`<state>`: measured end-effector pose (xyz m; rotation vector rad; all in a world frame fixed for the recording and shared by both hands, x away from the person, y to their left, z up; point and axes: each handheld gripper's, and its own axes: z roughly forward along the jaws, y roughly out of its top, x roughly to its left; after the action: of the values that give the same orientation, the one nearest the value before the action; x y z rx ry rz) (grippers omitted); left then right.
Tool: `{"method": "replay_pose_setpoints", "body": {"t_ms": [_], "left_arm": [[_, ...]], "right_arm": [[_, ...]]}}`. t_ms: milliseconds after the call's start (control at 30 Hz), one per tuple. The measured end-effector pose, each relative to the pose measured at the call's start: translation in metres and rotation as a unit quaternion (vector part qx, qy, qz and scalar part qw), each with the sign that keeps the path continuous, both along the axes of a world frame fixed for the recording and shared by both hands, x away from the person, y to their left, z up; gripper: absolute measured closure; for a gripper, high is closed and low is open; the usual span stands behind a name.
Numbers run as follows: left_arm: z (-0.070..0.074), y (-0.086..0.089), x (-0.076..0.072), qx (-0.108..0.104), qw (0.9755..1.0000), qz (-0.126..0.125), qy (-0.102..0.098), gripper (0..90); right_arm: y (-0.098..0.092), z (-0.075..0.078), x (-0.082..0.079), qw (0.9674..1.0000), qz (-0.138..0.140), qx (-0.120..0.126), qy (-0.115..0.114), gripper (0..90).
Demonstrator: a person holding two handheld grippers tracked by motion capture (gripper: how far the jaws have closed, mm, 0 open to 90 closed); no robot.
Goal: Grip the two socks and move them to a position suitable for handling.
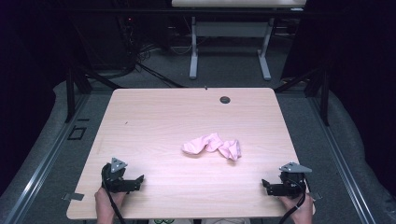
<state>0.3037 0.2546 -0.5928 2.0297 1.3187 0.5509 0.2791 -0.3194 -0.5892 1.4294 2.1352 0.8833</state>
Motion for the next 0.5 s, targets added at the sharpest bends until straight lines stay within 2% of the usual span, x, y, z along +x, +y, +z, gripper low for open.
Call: {"method": "replay_pose_setpoints", "body": {"t_ms": [367, 500], "left_arm": [[0.0000, -0.0004, 0.0013, 0.001, 1.0000, 0.001, 0.000, 0.1], [0.0000, -0.0004, 0.0013, 0.001, 1.0000, 0.001, 0.000, 0.1]], "right_arm": [[0.0007, -0.0004, 0.0015, 1.0000, -0.005, 0.003, -0.001, 0.0], [0.0005, 0.0008, 0.0023, 1.0000, -0.006, -0.002, 0.005, 0.0]]}}
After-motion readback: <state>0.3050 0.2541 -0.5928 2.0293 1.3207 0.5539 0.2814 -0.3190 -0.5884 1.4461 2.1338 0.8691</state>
